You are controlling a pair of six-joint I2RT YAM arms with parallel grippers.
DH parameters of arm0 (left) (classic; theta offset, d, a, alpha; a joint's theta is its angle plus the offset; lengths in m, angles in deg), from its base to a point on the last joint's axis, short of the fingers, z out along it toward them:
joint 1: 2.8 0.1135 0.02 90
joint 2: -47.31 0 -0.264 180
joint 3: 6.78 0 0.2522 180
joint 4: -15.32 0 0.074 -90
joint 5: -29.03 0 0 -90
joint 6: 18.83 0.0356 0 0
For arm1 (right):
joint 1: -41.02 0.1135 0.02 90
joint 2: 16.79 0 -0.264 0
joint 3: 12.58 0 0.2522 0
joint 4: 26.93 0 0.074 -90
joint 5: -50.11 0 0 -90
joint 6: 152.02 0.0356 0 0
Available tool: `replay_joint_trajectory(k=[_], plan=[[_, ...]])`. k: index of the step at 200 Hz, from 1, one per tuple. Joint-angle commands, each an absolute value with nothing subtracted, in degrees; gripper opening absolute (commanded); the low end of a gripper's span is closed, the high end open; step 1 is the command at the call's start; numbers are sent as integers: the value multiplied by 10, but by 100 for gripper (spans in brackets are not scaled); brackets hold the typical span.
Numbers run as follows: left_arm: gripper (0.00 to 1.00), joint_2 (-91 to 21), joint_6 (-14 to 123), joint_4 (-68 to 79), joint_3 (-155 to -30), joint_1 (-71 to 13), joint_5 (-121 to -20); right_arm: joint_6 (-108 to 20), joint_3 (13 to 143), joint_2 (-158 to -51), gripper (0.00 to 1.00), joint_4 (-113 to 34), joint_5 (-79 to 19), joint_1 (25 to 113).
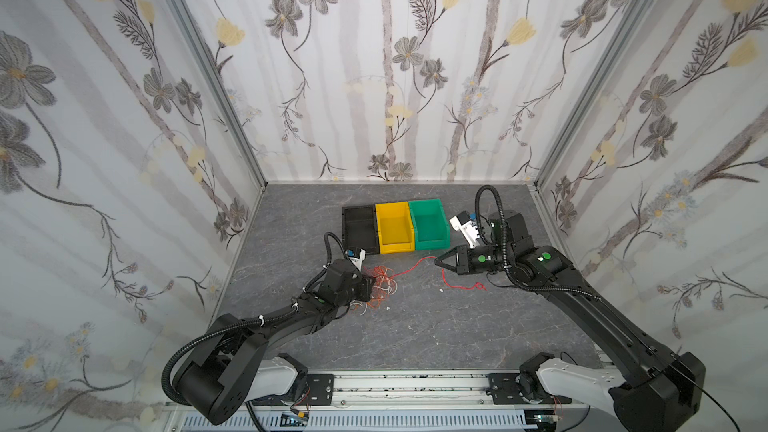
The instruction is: Untangle the cables
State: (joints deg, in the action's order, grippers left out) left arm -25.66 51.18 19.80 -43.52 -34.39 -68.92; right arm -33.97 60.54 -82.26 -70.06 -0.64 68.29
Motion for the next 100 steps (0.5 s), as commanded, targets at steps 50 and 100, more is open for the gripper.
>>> replay_joint_trajectory(k=[50,100], plan=[[0,-207,484,172,-423,-324,-656,-337,570,-782,0,-694,19,613],[0,-193,456,116,-423,-291,-650,-330,554,-768,0,-685,35,569]])
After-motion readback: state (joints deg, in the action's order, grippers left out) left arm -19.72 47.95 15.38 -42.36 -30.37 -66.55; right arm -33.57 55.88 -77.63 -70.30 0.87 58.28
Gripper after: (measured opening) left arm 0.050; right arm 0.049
